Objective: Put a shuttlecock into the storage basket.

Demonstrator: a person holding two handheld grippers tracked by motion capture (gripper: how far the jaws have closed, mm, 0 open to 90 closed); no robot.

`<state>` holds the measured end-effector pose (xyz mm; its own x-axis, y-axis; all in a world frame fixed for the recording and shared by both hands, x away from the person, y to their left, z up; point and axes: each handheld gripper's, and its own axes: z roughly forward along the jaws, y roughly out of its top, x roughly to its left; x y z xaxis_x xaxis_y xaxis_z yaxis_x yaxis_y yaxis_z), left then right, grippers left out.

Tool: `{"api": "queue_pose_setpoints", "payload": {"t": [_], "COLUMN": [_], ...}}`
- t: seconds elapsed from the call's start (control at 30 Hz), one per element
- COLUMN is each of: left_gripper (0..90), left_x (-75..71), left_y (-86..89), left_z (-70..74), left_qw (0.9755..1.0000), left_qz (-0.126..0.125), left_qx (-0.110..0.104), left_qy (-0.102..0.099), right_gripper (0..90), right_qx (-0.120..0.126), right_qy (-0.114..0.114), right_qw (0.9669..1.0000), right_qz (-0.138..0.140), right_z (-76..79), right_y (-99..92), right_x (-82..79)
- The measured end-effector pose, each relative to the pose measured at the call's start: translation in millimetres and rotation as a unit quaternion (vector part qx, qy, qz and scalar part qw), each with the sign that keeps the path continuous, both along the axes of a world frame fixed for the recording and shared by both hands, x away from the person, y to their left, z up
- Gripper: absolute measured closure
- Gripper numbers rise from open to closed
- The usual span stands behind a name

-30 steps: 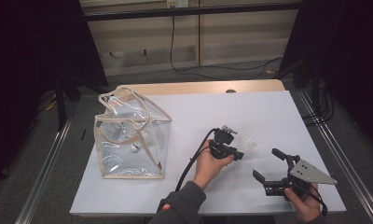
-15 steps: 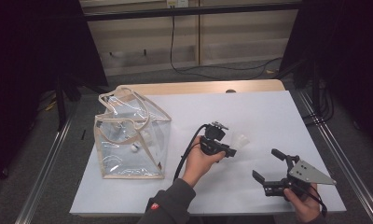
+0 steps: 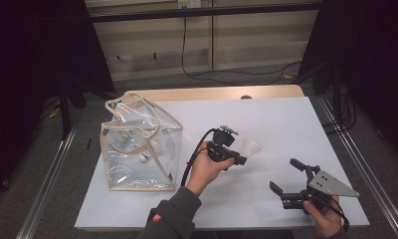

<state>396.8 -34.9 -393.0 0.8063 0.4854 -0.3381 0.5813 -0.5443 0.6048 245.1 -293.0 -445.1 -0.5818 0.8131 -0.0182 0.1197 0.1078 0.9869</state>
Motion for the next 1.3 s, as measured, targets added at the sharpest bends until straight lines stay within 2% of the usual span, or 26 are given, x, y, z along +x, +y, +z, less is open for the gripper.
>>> {"api": "queue_pose_setpoints", "payload": {"t": [0.07,0.57,1.3], "left_gripper": [65.6,65.6,65.6], "left_x": [0.9,5.5,7.4], "left_y": [2.3,13.0,30.2], "left_z": [3.0,13.6,33.7], "left_qw": [1.0,0.9999,0.9996], "left_qz": [0.002,-0.008,-0.003], "left_qx": [-0.004,0.014,0.029], "left_qy": [0.005,0.001,-0.006], "right_gripper": [0.7,0.7,0.6], "right_qx": [0.0,0.0,0.0], "right_qy": [0.001,0.002,-0.001], "right_qw": [1.0,1.0,1.0], "right_qz": [0.0,0.0,-0.001], "right_z": [-0.3,-1.1,0.4], "right_y": [0.1,0.3,0.2], "right_x": [0.2,1.9,0.8]}}
